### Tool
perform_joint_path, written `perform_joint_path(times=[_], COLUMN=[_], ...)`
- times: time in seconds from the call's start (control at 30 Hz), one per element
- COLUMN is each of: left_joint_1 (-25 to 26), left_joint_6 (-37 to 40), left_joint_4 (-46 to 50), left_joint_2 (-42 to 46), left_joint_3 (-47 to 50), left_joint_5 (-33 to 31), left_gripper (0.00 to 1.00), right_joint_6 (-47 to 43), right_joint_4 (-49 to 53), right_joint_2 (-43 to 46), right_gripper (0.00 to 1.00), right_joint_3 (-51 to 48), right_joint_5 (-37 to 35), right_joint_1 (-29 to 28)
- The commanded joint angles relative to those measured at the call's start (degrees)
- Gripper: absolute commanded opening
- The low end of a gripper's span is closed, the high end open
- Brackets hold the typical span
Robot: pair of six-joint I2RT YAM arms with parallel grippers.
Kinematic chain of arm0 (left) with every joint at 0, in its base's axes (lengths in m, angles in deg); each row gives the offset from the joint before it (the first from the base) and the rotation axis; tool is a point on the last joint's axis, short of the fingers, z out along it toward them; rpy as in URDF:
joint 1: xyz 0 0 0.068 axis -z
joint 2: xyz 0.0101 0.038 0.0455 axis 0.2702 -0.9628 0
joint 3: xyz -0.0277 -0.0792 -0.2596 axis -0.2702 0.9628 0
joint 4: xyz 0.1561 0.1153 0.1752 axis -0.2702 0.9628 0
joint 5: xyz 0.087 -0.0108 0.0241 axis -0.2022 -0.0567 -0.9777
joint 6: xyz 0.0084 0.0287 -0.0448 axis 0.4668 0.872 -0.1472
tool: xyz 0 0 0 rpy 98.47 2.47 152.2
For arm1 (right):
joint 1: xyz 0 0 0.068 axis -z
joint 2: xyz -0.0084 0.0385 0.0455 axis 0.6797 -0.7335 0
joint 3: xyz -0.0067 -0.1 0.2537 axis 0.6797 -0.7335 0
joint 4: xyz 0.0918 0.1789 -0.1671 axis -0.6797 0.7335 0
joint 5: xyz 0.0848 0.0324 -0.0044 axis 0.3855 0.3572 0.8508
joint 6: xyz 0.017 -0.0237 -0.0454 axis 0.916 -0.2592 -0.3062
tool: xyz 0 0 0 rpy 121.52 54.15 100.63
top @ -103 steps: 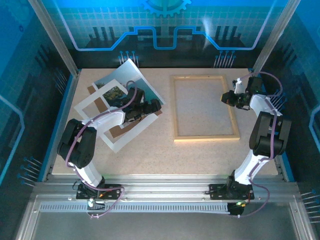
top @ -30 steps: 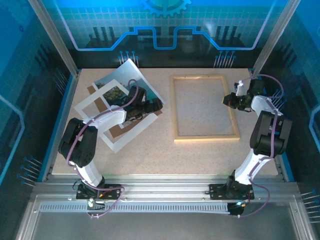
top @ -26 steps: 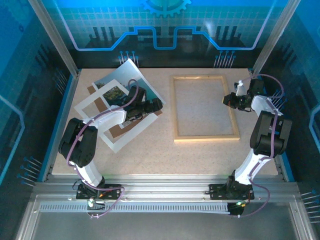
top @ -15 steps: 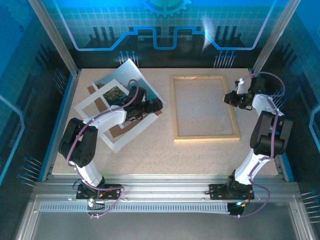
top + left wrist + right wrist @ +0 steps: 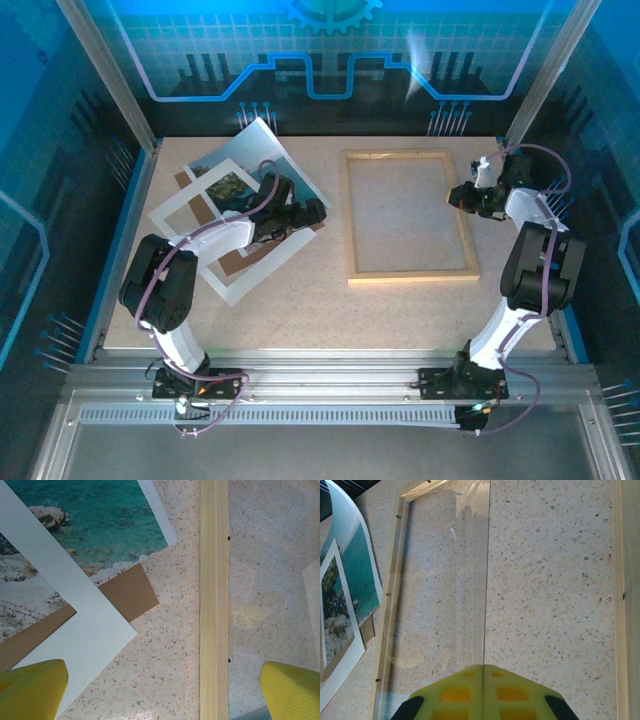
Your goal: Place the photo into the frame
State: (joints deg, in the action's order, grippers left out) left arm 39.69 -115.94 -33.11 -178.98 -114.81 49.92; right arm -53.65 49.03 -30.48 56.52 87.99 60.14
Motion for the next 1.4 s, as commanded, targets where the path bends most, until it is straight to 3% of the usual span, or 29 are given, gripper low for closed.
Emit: perform_joint_path(times=[0.0, 1.0, 1.37], left_joint_1=[0.55, 0.63, 0.62], left_joint_6=[1.20, 1.54, 1.37], left_joint_4=[1.32, 2.01, 1.66], left_joint_2=[-0.47, -0.70, -0.69], left_joint_3=[-1.79, -2.48, -1.94], left_joint_5=[1.05, 1.16, 1.18], left_gripper=[0.99, 0.99, 0.99], right_joint_6=[-0.23, -0.25, 1.02], right_joint_4=[-0.77, 0.01, -2.38], right_joint_2=[2.66, 3.90, 3.56], right_gripper=[0.00, 0.00, 0.00], right_joint_3=[-0.51, -1.48, -2.59], right_joint_5=[0.35, -1.12, 2.82], right_joint_1=[0.95, 1.19, 0.91])
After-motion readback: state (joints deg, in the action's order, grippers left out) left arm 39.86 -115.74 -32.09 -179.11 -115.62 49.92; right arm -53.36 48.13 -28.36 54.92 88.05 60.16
